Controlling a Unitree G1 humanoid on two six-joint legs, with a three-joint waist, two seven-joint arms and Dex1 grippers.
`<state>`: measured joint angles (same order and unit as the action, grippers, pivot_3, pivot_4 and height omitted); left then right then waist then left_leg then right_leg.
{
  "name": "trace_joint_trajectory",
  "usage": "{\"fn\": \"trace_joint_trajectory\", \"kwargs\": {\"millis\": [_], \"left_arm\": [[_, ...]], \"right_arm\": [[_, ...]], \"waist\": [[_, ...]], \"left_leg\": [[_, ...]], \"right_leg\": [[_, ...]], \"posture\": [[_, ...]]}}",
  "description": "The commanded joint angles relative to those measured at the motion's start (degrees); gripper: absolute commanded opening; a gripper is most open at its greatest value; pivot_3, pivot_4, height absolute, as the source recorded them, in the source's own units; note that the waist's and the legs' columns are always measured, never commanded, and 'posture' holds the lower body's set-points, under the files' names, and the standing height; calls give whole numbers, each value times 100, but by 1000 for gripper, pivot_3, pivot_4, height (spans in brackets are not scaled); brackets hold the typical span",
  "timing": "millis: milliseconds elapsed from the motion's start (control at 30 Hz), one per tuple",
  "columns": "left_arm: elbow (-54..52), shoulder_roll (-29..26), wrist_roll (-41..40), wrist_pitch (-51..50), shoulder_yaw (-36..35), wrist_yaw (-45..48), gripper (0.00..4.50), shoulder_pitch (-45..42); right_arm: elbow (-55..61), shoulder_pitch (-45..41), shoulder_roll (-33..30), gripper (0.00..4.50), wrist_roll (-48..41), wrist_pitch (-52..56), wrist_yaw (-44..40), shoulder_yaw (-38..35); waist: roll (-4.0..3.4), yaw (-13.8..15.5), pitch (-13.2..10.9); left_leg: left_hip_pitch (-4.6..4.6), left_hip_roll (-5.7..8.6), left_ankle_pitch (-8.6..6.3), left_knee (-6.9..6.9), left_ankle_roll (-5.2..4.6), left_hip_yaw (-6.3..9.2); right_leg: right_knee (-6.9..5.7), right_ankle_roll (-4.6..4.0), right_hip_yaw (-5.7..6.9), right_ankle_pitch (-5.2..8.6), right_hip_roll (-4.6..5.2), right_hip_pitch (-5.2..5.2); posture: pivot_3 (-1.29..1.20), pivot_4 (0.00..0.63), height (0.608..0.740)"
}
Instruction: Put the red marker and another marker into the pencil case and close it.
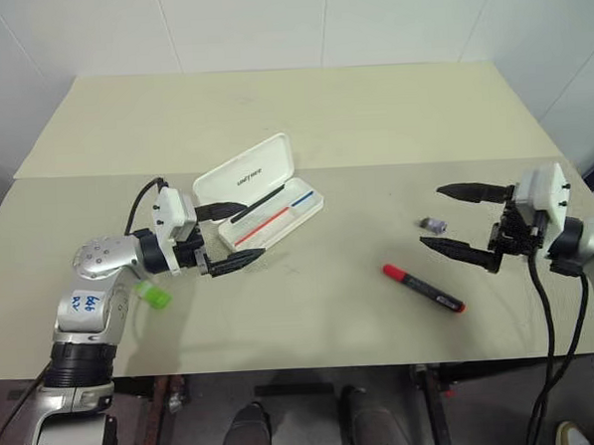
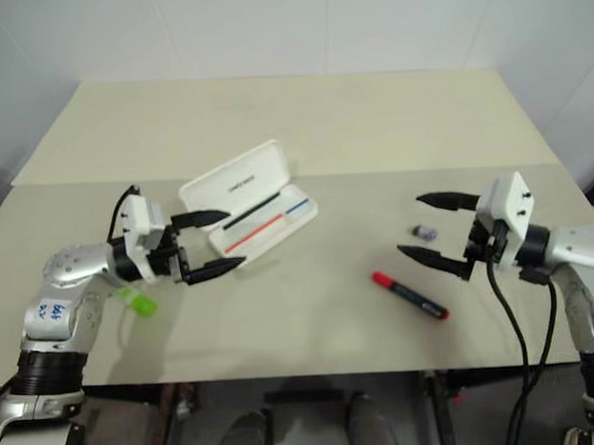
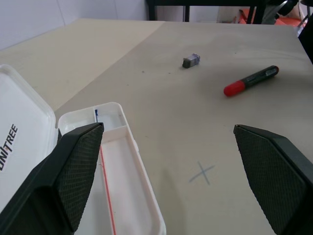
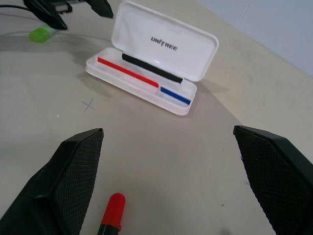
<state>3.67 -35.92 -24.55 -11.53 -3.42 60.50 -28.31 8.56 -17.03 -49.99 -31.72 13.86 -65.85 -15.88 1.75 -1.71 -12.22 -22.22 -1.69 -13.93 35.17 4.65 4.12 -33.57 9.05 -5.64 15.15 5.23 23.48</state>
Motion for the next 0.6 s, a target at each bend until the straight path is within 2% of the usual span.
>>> {"fn": "trace_joint_trajectory", "kwargs": {"millis": [33, 233, 433, 567, 600], "left_arm": [[65, 42, 51, 216, -20, 64, 4473, -181], [29, 126, 184, 261, -5, -145, 4473, -185], [-485, 169, 257, 12, -35, -581, 4473, 159], [-1113, 193, 230, -372, 8, -903, 3550, 628], [-1152, 183, 277, -393, -29, -994, 3550, 703]], "right_arm": [[222, 24, -95, 4500, -172, 61, -40, -175], [154, 77, -42, 4500, -87, -16, -54, -121], [-77, -79, 104, 4500, 62, -173, -16, 59], [-110, -215, 290, 4500, 88, -232, 21, 234], [-73, -239, 341, 4500, 112, -230, 59, 289]], "waist": [[0, -4, 0], [0, -3, 0], [0, -12, 0], [0, -13, 0], [-1, -11, 0]], "left_leg": [[0, 0, 0, 0, 0, 0], [1, 0, 0, 0, 0, 0], [2, 0, 0, 0, 0, 0], [3, 0, 0, 0, 0, 0], [2, 0, 0, 0, 0, 1]], "right_leg": [[0, 0, 0, 0, 0, 0], [-1, 1, 0, -1, 0, 0], [-4, 4, 0, -2, 0, 1], [-6, 11, 0, -5, 0, 1], [-8, 11, 0, -6, -1, 2]], "posture": [[0, 150, 740], [0, 150, 740], [0, 150, 740], [0, 150, 740], [0, 150, 740]]}}
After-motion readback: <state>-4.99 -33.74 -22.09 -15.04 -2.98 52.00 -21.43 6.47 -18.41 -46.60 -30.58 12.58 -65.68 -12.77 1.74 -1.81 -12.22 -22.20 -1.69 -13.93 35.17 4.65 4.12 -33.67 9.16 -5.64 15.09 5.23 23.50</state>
